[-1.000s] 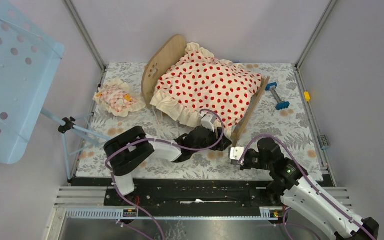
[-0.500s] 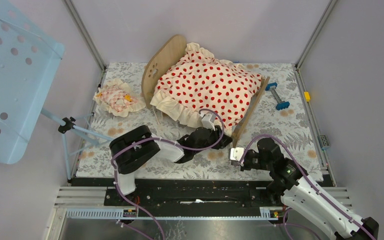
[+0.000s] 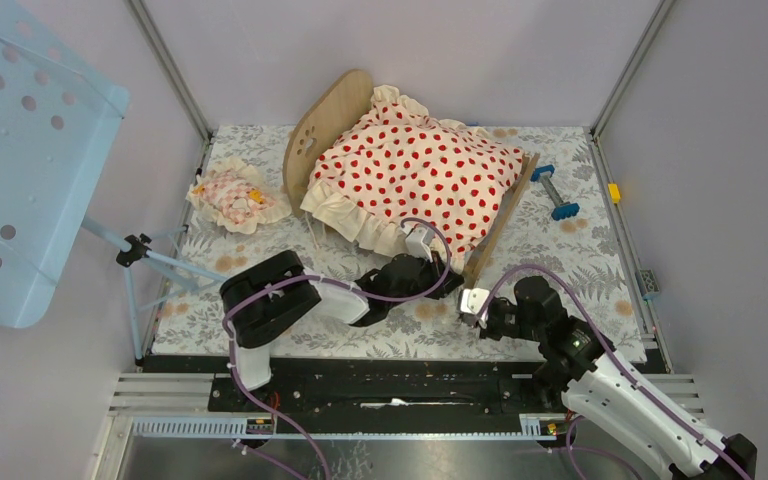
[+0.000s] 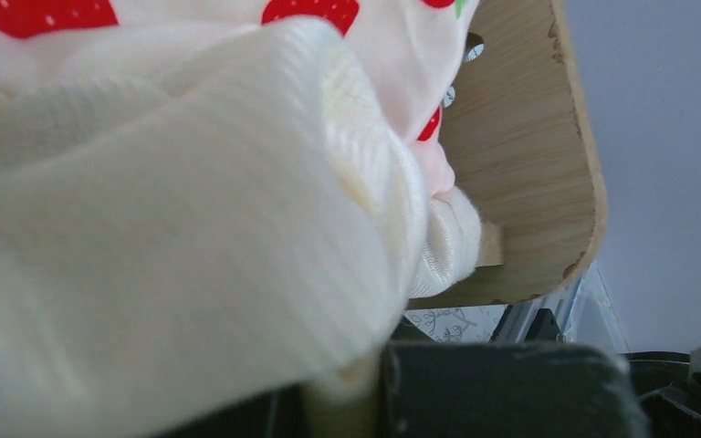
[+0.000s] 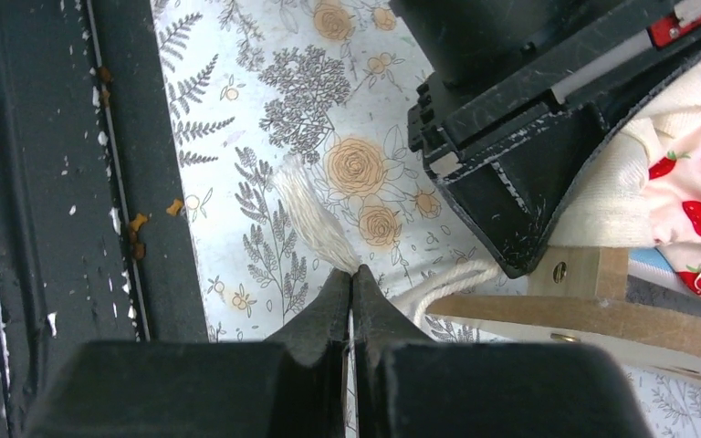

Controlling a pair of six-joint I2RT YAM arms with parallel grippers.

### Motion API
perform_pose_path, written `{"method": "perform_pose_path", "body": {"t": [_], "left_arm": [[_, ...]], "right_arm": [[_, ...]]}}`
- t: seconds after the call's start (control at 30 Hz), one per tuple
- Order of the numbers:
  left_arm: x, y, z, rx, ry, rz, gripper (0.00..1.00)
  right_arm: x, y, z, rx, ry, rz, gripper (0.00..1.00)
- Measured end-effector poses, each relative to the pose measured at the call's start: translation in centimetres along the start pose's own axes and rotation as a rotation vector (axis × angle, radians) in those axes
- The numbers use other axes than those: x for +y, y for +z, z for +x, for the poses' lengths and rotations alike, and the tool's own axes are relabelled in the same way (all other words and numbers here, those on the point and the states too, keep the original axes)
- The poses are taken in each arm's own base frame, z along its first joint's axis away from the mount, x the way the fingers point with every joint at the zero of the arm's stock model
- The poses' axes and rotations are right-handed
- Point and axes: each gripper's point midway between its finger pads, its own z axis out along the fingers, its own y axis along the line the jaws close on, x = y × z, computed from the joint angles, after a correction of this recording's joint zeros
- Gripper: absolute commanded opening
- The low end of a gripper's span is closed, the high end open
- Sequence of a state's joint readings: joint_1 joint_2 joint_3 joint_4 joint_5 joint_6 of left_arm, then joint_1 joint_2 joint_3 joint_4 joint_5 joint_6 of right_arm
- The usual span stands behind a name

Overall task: Set up the pet bed
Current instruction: Tie the ropes to the bed frame.

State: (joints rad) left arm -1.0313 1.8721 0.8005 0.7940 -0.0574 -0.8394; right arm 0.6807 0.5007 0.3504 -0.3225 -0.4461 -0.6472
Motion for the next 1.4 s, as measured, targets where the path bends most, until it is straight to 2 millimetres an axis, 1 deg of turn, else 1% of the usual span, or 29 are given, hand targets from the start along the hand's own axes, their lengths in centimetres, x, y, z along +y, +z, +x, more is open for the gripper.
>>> {"method": "perform_pose_path", "body": {"t": [0.17,0.37,0.47,0.8,0.93,1.03,1.17,1.23,1.4], "left_arm": [[-0.3,-0.6,-0.6,0.001,0.044,-0.002,0.00],[-1.0,-1.2,-1.5,-0.009,0.091,0.008,0.00],[-1.3,-1.6,-1.8,-0.011,0.113,0.010,0.00],[-1.1,-1.8,-1.8,0.000,0.165,0.007,0.00],[-0.7,-2.2,-1.7,0.019,0.202,-0.009,0.00],[-0.9,-2.6,-1.9,0.025,0.234,-0.012,0.00],[-1.0,-3.2,-2.2,0.037,0.275,-0.019,0.00],[-0.9,-3.2,-2.2,0.047,0.293,-0.024,0.00],[-0.3,-3.3,-1.8,0.075,0.317,-0.038,0.00]], "right_arm": [[-1.0,0.2,0.2,0.014,0.098,0.066,0.00],[-0.9,0.7,1.8,0.092,0.210,0.082,0.00],[-1.3,0.7,2.0,0.121,0.258,0.103,0.00],[-2.8,0.6,1.1,0.138,0.394,0.179,0.00],[-3.5,0.7,-0.1,0.128,0.456,0.198,0.00],[-4.1,1.0,-1.1,0.122,0.508,0.202,0.00],[-4.5,1.8,-2.0,0.124,0.634,0.206,0.00],[-4.5,2.1,-1.8,0.139,0.701,0.218,0.00],[-4.5,2.0,0.0,0.205,0.892,0.321,0.00]]}}
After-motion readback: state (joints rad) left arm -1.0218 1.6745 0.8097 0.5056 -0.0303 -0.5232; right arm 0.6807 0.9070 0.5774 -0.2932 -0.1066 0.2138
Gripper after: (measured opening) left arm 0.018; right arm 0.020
